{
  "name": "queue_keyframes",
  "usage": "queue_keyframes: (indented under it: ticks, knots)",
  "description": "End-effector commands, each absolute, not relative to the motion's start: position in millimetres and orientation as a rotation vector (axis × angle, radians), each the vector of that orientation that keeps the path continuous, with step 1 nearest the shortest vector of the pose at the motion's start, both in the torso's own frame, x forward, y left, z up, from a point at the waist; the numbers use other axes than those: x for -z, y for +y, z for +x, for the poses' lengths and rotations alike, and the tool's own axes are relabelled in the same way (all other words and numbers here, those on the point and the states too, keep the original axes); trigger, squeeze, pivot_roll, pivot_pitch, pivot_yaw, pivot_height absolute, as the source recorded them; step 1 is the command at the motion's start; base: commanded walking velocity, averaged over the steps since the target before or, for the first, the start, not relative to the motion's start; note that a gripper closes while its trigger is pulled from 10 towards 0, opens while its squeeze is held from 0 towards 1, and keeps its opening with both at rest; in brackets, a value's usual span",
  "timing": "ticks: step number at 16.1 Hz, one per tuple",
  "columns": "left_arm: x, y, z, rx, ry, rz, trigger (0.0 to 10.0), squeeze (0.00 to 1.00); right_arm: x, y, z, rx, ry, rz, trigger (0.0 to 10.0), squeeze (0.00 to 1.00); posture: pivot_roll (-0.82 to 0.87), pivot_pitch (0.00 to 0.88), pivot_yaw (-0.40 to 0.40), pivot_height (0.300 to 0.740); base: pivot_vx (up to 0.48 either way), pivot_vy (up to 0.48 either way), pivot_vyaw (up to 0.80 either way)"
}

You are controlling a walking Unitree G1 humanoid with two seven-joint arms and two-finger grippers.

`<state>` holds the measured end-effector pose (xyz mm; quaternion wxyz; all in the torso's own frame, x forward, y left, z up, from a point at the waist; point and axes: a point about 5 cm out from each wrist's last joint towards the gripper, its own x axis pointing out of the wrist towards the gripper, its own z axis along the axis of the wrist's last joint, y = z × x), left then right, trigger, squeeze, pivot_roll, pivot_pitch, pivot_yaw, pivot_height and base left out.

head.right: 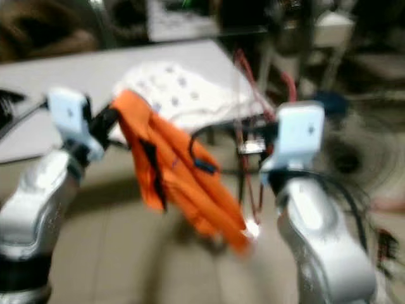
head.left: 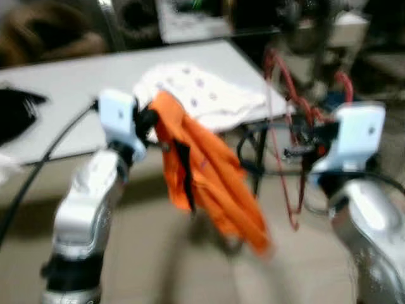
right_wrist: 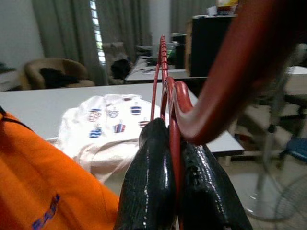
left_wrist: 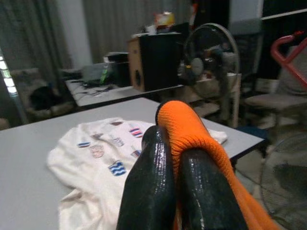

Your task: Hang hanger

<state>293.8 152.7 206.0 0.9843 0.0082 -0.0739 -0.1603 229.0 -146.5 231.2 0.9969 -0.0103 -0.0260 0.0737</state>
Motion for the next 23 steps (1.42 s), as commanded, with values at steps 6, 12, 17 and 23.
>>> queue_keyframes:
  ticks: [6, 12, 17, 23]
  knots:
    - [-231, 180, 307, 0.175, -0.228, 0.074, 10.0, 0.00, -237, -141, 230, -0.222, -0.081, -0.067, 10.0, 0.00, -0.23, 0.011, 0.055, 0.740, 0.377, 0.000, 0.53]
    - [-274, 206, 324, 0.085, -0.357, 0.141, 10.0, 0.00, -242, -126, 232, -0.341, -0.116, -0.098, 10.0, 0.00, -0.22, 0.000, 0.040, 0.740, 0.391, 0.000, 0.80]
    - [-354, 236, 355, 0.013, -0.542, 0.221, 10.0, 0.00, -245, -109, 235, -0.440, -0.150, -0.106, 10.0, 0.00, -0.20, 0.000, 0.032, 0.740, 0.415, 0.000, 0.80]
    - [-459, 207, 372, 0.099, -0.761, 0.223, 10.0, 0.00, -248, -105, 241, -0.443, -0.184, -0.069, 10.0, 0.00, -0.18, 0.000, 0.035, 0.740, 0.436, 0.000, 0.40]
